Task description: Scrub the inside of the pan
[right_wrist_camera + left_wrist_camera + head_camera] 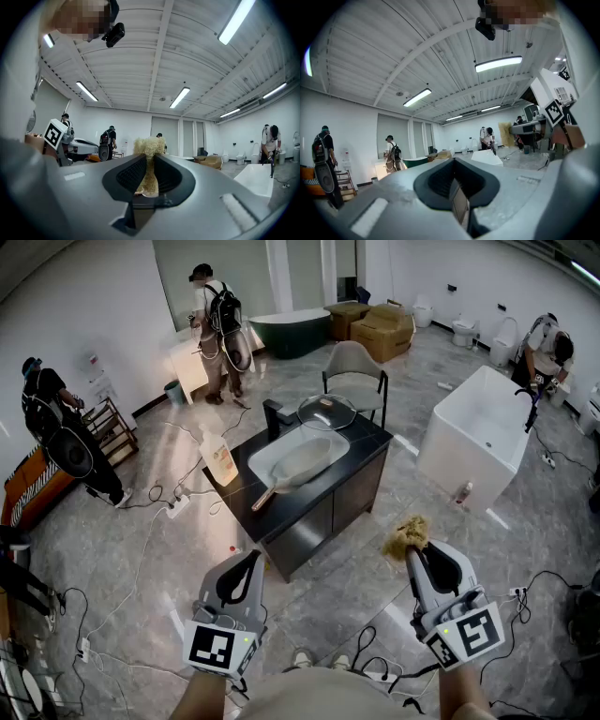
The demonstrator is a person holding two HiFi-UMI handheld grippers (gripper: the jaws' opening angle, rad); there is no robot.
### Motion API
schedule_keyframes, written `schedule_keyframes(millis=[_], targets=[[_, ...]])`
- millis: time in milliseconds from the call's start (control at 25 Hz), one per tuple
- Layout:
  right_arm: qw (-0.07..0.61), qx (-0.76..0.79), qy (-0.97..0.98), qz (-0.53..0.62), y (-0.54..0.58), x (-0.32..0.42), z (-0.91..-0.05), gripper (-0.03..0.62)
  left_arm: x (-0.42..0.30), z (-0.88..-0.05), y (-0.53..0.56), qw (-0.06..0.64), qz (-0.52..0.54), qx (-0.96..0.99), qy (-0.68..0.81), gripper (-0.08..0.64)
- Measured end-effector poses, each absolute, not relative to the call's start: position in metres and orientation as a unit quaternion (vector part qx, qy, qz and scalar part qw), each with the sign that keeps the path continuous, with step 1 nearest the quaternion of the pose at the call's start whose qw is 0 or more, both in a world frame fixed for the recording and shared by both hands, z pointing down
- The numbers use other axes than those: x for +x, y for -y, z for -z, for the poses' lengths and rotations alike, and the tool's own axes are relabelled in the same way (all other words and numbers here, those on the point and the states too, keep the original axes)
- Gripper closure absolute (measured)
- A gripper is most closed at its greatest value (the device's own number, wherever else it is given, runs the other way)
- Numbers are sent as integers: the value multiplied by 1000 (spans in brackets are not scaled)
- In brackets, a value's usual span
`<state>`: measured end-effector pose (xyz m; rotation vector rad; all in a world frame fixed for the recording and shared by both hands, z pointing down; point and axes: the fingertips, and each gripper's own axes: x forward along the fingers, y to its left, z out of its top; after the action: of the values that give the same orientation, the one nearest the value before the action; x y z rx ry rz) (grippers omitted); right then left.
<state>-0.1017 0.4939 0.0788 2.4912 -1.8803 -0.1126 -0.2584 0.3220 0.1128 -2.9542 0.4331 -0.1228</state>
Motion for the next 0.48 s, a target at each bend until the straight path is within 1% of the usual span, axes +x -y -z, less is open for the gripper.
schedule_keyframes(millis=[120, 320, 480], targets=[[7, 799, 600, 32, -502, -99, -82, 535, -259, -115, -328, 74, 44, -986, -145, 558], [-19, 798, 602, 20, -514, -93, -86, 531, -253, -121, -337, 74, 53, -986, -143, 558], [-14, 800, 599, 17, -526, -87, -90, 531, -247, -121, -348, 79, 58, -985, -139, 558]])
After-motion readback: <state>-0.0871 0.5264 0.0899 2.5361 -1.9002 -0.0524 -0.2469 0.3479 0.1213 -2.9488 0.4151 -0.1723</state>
